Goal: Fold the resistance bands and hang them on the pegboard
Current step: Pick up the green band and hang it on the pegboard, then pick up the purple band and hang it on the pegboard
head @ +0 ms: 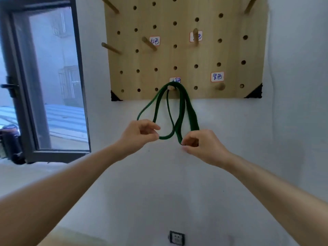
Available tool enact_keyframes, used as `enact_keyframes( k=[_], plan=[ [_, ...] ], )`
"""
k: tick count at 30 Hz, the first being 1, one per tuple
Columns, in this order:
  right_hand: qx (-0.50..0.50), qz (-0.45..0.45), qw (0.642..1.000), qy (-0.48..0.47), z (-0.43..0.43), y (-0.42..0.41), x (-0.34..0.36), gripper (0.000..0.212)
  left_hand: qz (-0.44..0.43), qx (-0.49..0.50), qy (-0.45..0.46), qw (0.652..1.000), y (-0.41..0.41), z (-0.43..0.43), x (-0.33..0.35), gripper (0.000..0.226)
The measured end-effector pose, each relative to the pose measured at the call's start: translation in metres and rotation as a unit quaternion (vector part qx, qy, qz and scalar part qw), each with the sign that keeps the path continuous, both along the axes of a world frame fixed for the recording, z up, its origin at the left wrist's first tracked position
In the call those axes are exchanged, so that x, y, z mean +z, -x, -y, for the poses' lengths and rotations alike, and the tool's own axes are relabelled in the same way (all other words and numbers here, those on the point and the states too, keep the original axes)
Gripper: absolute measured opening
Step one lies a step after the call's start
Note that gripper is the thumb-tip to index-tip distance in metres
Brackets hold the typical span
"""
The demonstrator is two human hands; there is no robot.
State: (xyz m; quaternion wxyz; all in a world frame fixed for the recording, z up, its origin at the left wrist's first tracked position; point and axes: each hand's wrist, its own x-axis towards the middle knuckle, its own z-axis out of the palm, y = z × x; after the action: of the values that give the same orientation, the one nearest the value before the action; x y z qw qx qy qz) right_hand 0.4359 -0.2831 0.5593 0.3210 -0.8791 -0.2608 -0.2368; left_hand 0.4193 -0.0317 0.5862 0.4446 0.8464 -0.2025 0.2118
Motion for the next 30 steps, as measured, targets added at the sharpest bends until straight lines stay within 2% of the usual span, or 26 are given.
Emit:
enact_keyframes(
  k=[5,10,16,20,26,30],
  plan=[
    [0.034,-0.11,0.993,0.04,-0.009,0.013,-0.1,0.002,-0.069,-0.034,-0.056,0.995,0.028,-0.012,-0.097,0.015],
    [0.043,-0.227,0.971,0.055,-0.012,0.012,-0.209,0.004,-0.182,-0.045,-0.074,0.979,0.051,-0.021,-0.224,0.014],
    [0.036,-0.351,0.927,0.13,-0.021,0.008,-0.34,0.003,-0.299,-0.023,-0.063,0.952,0.066,-0.023,-0.359,0.013],
    [0.014,-0.438,0.885,0.157,-0.016,0.004,-0.421,0.018,-0.372,-0.002,-0.06,0.926,0.07,-0.023,-0.44,0.014],
    [-0.091,-0.526,0.84,0.093,0.002,0.005,-0.535,0.032,-0.463,0.038,-0.06,0.883,0.082,-0.017,-0.55,0.023],
    [-0.171,-0.556,0.812,0.043,0.008,0.016,-0.586,0.046,-0.469,0.047,-0.149,0.87,0.092,-0.021,-0.615,0.043]
  ],
)
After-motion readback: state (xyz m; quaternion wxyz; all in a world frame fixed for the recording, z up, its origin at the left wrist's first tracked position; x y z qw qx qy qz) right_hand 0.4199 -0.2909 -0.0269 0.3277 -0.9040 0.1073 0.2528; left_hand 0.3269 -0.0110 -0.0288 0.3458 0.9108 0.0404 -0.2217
